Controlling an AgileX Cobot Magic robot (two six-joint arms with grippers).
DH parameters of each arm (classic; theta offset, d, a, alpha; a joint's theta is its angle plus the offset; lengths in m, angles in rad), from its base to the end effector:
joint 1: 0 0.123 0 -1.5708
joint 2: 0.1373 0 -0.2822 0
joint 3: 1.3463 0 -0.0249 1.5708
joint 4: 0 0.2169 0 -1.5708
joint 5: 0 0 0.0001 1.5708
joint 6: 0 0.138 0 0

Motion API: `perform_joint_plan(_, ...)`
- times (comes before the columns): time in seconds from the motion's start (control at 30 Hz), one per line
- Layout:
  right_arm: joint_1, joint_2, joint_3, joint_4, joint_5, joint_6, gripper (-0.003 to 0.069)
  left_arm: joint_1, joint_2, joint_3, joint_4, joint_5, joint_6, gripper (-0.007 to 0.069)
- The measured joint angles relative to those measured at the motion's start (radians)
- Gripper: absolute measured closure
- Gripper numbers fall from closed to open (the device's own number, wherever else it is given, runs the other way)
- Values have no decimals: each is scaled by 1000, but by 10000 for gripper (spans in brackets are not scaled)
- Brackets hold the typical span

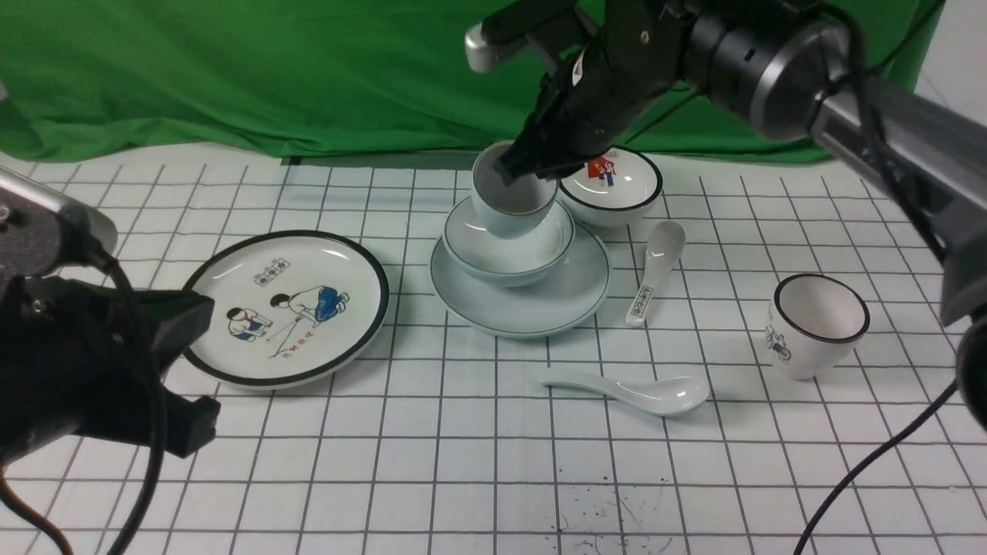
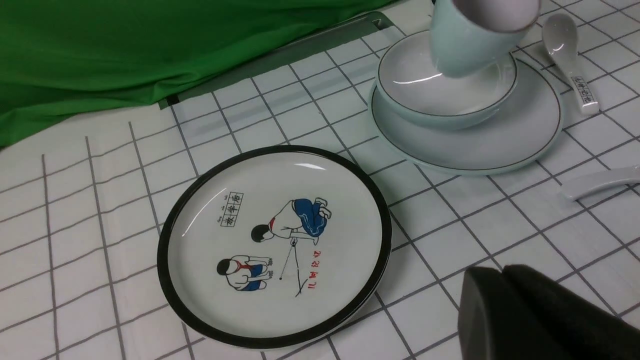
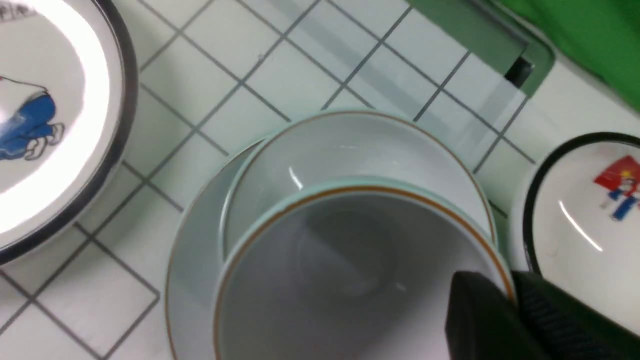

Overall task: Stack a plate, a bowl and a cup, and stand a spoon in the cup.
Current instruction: Use the right arm to put the blue teacup into the blue rice bowl in the middle

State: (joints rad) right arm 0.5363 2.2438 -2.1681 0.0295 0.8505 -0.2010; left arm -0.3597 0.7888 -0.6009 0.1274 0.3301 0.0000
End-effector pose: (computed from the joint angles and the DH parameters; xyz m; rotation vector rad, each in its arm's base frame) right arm 0.4396 0.2648 0.2422 -0.8590 2.2604 0.1899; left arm 0.1650 -0.0560 0.2942 0.4500 1.9492 -0.1124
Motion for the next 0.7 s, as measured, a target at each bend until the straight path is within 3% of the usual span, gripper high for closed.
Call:
perform_joint_plan(0.2,-1,63,-48,-29,8,1,581,0,0,0,-3,10,-10,657)
perform_joint_plan(0.53,-6,62,-55,-35,164,-6,581,0,0,0,-3,12,-17,656)
perform_joint_plan(0.7,-6,64,-57,-37,109,11,581,0,0,0,-3,12,-17,656)
